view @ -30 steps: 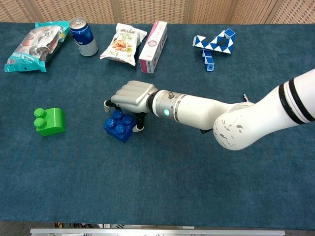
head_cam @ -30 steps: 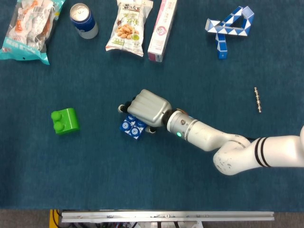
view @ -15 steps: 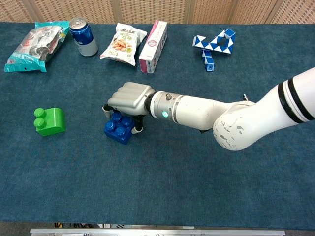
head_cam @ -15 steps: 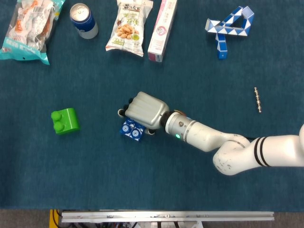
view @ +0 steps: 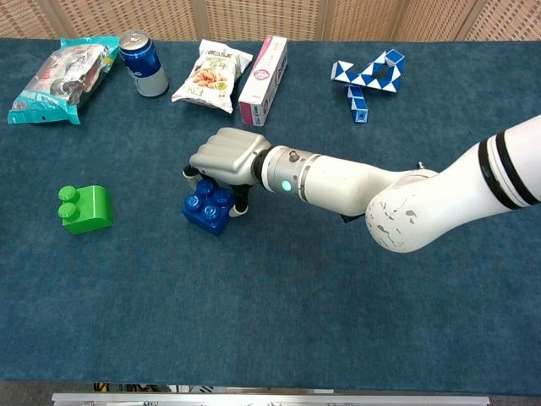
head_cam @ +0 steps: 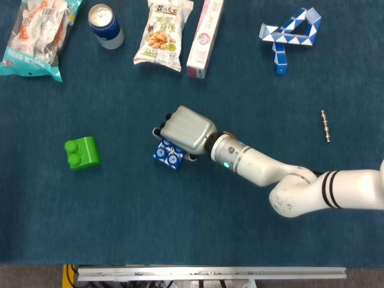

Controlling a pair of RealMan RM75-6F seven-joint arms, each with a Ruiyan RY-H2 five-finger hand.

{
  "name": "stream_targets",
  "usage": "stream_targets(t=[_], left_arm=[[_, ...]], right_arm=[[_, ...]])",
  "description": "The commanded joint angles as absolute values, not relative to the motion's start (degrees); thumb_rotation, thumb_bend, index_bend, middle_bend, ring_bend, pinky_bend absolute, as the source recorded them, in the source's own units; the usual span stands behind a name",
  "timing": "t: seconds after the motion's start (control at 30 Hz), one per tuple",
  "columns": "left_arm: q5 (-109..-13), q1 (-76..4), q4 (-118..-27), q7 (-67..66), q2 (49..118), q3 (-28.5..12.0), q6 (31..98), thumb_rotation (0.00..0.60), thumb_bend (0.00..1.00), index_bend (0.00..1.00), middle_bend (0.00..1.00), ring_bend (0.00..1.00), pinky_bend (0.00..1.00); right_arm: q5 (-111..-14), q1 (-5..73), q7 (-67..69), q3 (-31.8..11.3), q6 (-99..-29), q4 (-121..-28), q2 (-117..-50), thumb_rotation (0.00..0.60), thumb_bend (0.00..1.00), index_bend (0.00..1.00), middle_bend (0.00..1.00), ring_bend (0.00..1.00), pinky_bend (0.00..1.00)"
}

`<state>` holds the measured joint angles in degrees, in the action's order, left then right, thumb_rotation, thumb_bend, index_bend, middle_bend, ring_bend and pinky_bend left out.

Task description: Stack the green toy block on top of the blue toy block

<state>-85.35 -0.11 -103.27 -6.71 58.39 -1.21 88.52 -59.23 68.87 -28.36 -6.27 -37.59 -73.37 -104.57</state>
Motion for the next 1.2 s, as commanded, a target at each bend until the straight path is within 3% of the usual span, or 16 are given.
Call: stream_targets(t=[0.03,0.47,0.57,0.67,0.73,0.87,1.2], left_arm=[[-85.40,-0.15,-103.33,-6.80,58.40,-1.23,88.50,0.600,0.22,0.31,0.34,0.31,0.23],[-85.45,-0.04,-103.22,-6.67,58.40,-1.21,88.65,0.600,0.22,0.31,0.34,0.31,0.23],[-85.51,-0.04,-103.25,-6.69,58.37,-1.15,88.60,0.600,0.22,0.31,0.33,0.31,0.23],[-85.47,-0.30,-103.15,-6.80,58.38,-1.21,88.20,0.600,0.22,0.30,0.33,0.31,0.23],[-85.49,-0.65,-103.16,-6.94,58.25,-1.26,87.66,0.600,0.22,0.30,0.33,0.31,0.23],[-85.54,-1.69,-103.46,-6.84,57.78,-1.36,86.03,0.600,0.22,0.29,0.33,0.31,0.23],[-85.76,-6.03,-104.32,-7.40,56.52,-1.68,79.52,0.600,0.22,0.26,0.28,0.28,0.22]], right_arm=[[-57.88,69.02,-28.63,-6.97,-37.44,-72.35,-104.60,0.600,0.21,0.50,0.49,0.36,0.52],[-50.72,69.47,-31.91,-8.07,-37.93,-69.23,-106.03,0.600,0.20,0.49,0.47,0.35,0.52],[-47.99,69.95,-33.03,-7.94,-36.97,-70.81,-105.03,0.600,0.19,0.34,0.38,0.31,0.48],[-46.27,70.31,-33.89,-7.75,-36.97,-72.92,-103.58,0.600,0.16,0.08,0.27,0.25,0.43],[-45.69,70.39,-33.99,-7.72,-37.19,-74.74,-102.25,0.600,0.16,0.01,0.21,0.22,0.40],[-45.77,70.01,-33.68,-7.70,-38.39,-78.39,-99.15,0.600,0.16,0.00,0.14,0.18,0.38],[-49.03,66.01,-31.68,-7.61,-44.34,-90.79,-84.22,0.600,0.16,0.00,0.13,0.18,0.37]])
